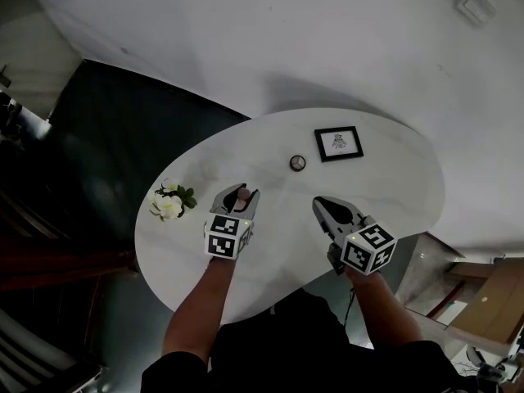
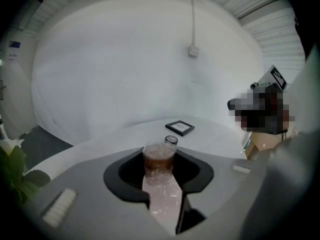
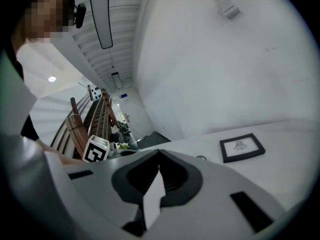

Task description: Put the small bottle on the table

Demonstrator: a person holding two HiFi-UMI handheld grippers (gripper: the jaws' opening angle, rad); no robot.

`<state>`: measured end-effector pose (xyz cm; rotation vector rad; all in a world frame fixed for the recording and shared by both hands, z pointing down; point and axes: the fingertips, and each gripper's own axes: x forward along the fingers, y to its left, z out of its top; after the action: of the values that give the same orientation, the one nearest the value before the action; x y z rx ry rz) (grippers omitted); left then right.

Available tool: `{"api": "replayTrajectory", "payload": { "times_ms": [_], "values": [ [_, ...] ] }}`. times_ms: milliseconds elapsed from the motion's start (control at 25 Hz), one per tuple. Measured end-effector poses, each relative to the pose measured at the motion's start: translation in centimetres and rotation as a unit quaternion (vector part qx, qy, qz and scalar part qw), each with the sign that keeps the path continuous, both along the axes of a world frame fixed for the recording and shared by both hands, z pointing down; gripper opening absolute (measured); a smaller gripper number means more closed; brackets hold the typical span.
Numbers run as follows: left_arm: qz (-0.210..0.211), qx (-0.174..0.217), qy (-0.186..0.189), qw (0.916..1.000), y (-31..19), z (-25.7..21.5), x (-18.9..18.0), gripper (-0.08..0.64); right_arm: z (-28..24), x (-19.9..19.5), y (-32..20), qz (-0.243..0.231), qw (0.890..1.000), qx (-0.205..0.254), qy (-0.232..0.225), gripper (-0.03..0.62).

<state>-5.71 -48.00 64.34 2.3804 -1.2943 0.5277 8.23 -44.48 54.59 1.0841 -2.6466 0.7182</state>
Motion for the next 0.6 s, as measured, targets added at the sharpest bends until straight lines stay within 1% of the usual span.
{"api": "replayTrajectory", "payload": {
  "times_ms": [280, 600],
  "values": [
    [0.001, -0.005, -0.007, 1.0000, -0.9, 1.7, 0.6, 0.140, 1.6, 0.8, -0.1, 0.003, 1.000, -0.015, 0.008, 0.011],
    [0.013, -0.003, -0.014, 0.9998, -1.2, 2.1, 1.1, 0.143, 2.3, 0.7, 0.1, 0.000, 1.000, -0.021, 0.006, 0.011]
  ]
}}
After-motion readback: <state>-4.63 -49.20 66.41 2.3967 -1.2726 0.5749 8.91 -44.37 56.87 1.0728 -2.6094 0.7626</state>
